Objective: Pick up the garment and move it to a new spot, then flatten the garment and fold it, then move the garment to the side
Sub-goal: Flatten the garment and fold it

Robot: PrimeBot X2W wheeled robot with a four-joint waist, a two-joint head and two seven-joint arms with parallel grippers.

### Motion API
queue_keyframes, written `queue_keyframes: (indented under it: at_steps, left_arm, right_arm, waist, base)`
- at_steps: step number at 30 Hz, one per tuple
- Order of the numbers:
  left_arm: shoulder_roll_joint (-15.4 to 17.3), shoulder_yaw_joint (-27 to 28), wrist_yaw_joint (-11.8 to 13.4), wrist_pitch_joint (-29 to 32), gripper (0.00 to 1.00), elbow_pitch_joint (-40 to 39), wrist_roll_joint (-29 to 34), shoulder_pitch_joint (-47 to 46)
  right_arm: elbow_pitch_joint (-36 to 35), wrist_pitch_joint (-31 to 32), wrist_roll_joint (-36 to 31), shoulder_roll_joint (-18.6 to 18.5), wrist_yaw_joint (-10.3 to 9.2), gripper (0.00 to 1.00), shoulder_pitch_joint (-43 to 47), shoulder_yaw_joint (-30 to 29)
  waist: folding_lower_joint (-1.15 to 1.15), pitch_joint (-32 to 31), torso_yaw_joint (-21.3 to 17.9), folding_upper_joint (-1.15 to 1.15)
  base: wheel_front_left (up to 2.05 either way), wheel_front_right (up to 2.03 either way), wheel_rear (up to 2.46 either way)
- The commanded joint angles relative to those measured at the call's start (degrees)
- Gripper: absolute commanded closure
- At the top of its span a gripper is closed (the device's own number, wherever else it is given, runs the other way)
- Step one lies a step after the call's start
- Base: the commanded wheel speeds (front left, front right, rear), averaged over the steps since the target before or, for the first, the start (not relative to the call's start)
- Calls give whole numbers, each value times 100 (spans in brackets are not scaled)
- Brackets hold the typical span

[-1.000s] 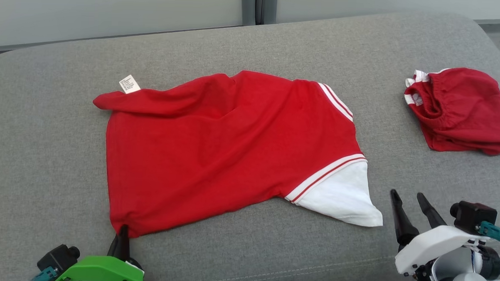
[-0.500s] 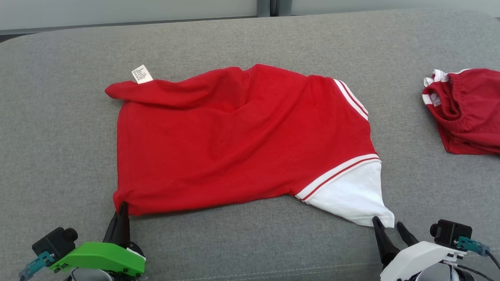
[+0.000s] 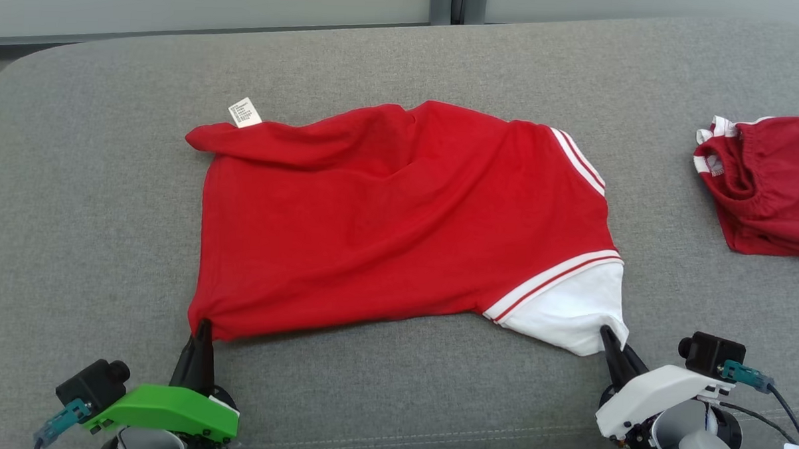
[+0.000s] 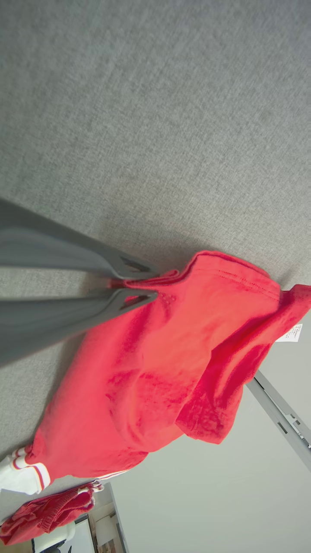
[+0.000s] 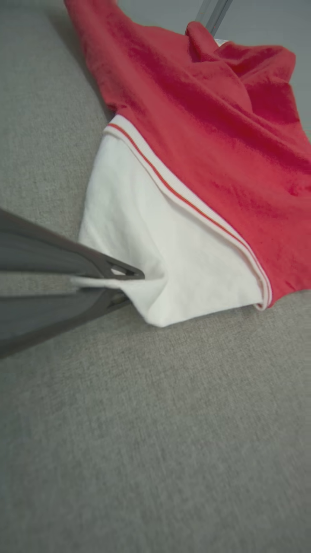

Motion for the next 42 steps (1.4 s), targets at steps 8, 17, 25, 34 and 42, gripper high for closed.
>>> queue_keyframes:
  at_steps: [8,17,25,34,42]
  left_arm:
    - [61,67,40,187,100,-342,-163,50]
    - [564,-84,432,1091,100,-1037,-29,-528]
    - [1219,-251,739,2527,100,-1534,-30,-1656]
    - [1440,-246,1085,3831,100,-1930,-308,-3054]
    - [1509,-195,1480,4518,100,-1633,-435,-3976]
  right_arm:
    - [-873,-85,1168,-283,0,100,-139,108]
    - [-1481,619,1204,-786,0,100,-673,-94]
    - [-1440,1447,753,-735,0,100,-1802,-581]
    - [-1701,2220,273,-734,0,100,-2813,-902]
    - [-1807,2841,-38,-597,0,100,-3597,-1256]
  waist:
    - [0,-163,-112,0]
    - [0,-458,-199,0]
    - [0,-821,-199,0]
    - [0,-1157,-176,0]
    - [0,-1289,-227,0]
  base:
    - [0,0,0]
    - [0,0,0]
    - [0,0,0]
    - [0,0,0]
    - [0,0,0]
